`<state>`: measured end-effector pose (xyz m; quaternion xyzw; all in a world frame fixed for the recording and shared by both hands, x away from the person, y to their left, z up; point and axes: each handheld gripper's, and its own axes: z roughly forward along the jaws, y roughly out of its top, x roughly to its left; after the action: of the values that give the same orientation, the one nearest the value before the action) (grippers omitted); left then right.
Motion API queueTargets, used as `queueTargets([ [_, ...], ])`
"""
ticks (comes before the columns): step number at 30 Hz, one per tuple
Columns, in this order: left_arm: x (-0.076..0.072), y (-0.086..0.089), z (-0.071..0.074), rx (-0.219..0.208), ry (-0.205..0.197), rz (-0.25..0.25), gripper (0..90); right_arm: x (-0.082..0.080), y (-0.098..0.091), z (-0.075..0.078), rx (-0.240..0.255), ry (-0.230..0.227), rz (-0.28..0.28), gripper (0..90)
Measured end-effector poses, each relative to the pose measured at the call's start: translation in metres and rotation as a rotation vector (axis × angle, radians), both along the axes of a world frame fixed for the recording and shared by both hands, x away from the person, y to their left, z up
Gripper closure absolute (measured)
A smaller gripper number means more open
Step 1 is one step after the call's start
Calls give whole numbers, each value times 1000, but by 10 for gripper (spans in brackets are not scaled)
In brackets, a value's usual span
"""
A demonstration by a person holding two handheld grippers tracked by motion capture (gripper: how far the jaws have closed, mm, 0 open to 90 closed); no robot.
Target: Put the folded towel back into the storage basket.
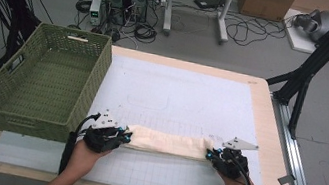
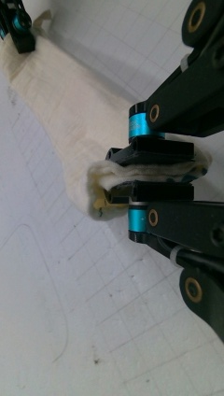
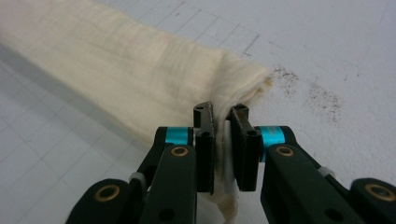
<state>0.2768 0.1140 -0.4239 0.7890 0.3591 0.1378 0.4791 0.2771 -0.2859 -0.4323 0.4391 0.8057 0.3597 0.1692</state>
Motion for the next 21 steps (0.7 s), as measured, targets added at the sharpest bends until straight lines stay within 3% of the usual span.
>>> queueTargets([
  [7, -6, 2, 20, -26, -58, 0, 817, 8, 4, 8, -21, -33, -4, 819],
  [21, -8, 15, 55, -83, -147, 49, 817, 37, 17, 47, -29, -140, 11, 822],
])
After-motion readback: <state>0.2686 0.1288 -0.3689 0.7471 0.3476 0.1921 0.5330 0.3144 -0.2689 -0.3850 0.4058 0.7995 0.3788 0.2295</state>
